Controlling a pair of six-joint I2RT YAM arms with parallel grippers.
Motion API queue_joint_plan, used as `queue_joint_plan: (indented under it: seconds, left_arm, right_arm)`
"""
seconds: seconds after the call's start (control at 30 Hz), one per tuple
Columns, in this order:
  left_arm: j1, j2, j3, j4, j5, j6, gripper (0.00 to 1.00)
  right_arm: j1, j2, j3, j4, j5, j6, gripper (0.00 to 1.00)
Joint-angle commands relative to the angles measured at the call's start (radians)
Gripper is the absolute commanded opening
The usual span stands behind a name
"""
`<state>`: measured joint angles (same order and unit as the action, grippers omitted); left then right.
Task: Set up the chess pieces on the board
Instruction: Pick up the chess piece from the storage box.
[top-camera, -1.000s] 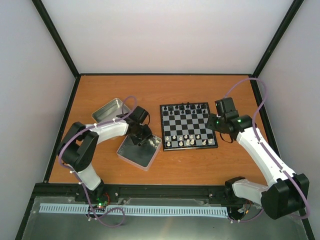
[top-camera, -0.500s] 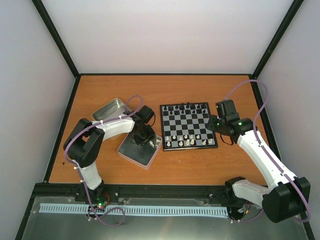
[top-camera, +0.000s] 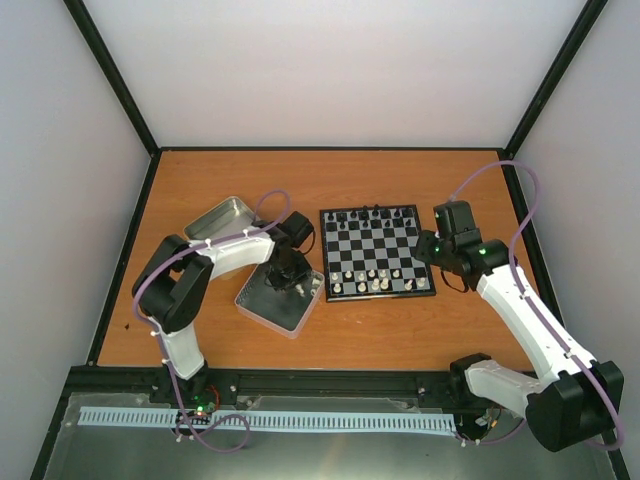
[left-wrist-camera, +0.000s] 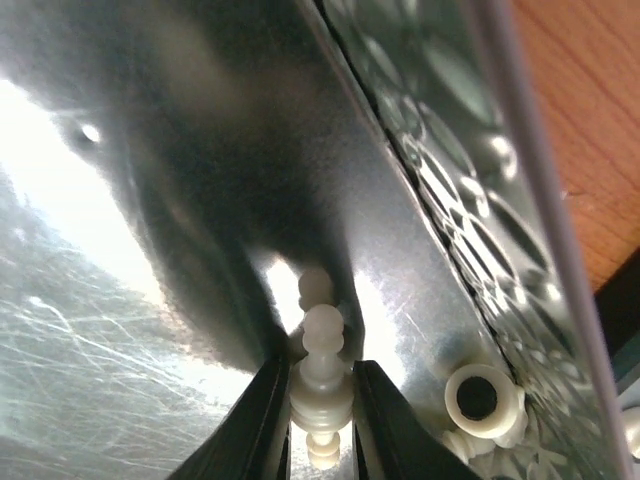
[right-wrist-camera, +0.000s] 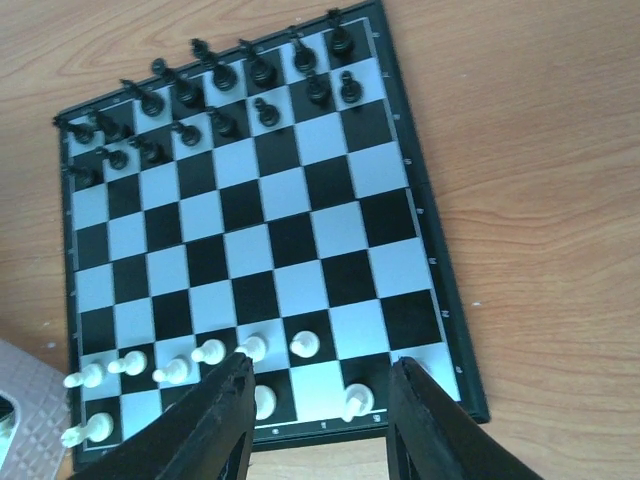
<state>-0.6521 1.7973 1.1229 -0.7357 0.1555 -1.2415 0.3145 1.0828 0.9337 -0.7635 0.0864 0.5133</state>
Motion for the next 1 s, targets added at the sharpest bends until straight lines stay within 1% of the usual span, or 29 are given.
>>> queue_joint_plan:
  seconds: [0.0,0.07,0.17,0.2,0.3,0.37,0.47,0.53,0.63,0.8,0.97]
  left_arm:
    - [-0.005,-0.077,-0.008,-0.002,-0.076,0.000,0.12]
    - [-0.005,-0.160,-0.037,0.040,-0.087,-0.004,0.12]
    - [-0.002,-0.272,-0.060,0.068,-0.082,-0.029,0.12]
    - [0.001,-0.306,-0.063,0.077,-0.062,-0.041,0.12]
    - [0.008,-0.394,-0.077,0.144,0.030,-0.096,0.13]
    - [0.012,-0.427,-0.087,0.202,0.084,-0.158,0.12]
    - [0.018,-0.443,-0.091,0.283,0.154,-0.237,0.12]
    - [0.018,-0.440,-0.089,0.332,0.190,-0.284,0.12]
    - [0.017,-0.440,-0.093,0.376,0.219,-0.340,0.12]
    - [0.019,-0.470,-0.115,0.406,0.225,-0.402,0.12]
    - [0.019,-0.515,-0.180,0.464,0.248,-0.461,0.12]
  right_arm:
    - [-0.003,-0.020,-0.015,0.070,-0.150,-0.075,0.38]
    - [-0.003,-0.035,-0.036,0.141,-0.321,-0.133,0.39]
    - [0.000,-0.075,-0.079,0.263,-0.522,-0.157,0.49]
    - [0.002,-0.090,-0.097,0.333,-0.584,-0.150,0.52]
    - [0.025,-0.113,-0.145,0.484,-0.678,-0.103,0.59]
    - [0.065,-0.109,-0.162,0.551,-0.692,-0.087,0.61]
    - [0.155,-0.078,-0.157,0.590,-0.659,-0.121,0.64]
    - [0.213,-0.044,-0.136,0.593,-0.624,-0.141,0.64]
    - [0.269,0.018,-0.106,0.609,-0.622,-0.151,0.62]
    - [0.344,0.128,-0.055,0.600,-0.603,-0.187,0.53]
    - [0.370,0.186,-0.048,0.680,-0.609,-0.151,0.43]
